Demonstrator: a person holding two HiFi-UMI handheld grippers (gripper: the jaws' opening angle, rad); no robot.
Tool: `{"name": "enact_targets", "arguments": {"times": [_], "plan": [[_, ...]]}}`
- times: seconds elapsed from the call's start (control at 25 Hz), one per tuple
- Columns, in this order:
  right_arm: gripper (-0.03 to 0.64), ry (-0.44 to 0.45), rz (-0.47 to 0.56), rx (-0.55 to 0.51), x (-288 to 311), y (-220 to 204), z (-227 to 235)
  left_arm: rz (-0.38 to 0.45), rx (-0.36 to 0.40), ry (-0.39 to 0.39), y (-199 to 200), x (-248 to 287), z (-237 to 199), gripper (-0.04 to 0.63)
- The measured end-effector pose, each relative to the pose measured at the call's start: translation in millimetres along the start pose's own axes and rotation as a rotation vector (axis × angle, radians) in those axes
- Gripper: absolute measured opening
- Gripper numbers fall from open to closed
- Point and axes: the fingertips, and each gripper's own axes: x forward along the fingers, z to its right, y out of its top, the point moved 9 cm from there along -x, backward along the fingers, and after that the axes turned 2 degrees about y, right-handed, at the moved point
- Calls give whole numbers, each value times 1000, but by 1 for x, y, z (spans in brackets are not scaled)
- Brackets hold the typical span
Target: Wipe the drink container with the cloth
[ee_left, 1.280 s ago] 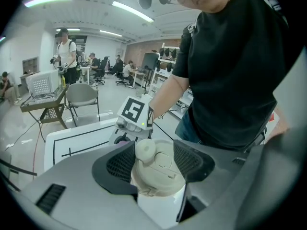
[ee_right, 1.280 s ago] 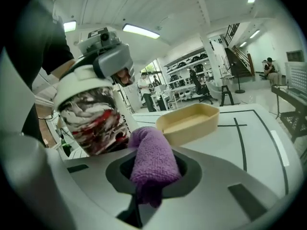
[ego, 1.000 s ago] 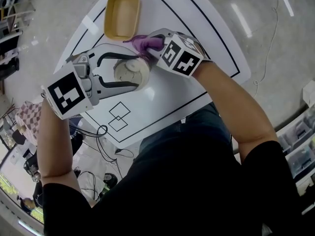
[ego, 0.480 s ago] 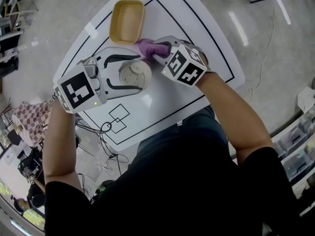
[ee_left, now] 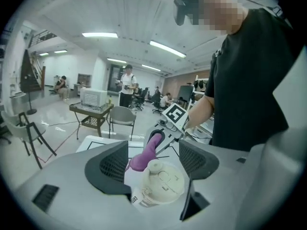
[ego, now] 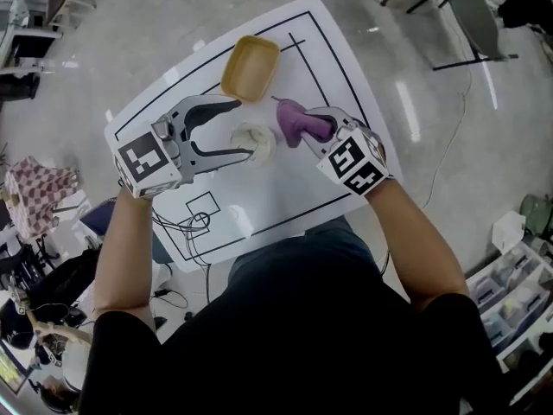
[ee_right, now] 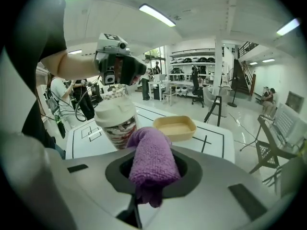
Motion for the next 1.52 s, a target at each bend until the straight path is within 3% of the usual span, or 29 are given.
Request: {"name": "enact_targets", "arguments": {"times": [0.36,0.68,0.96,1.52], "plan": [[83,-34,85,-104,-81,70,-12,177,-92,328,27,-67,60,350],[83,-5,217,-91,-157,108,-28,213,-107,605,42,-103,143,316],[83,8,321,-52,-210,122,-27,232,-155,747,40,-110,205,293],[83,33,369,58,-247,102,-25,391,-215,921,34,-135,266,189]]}}
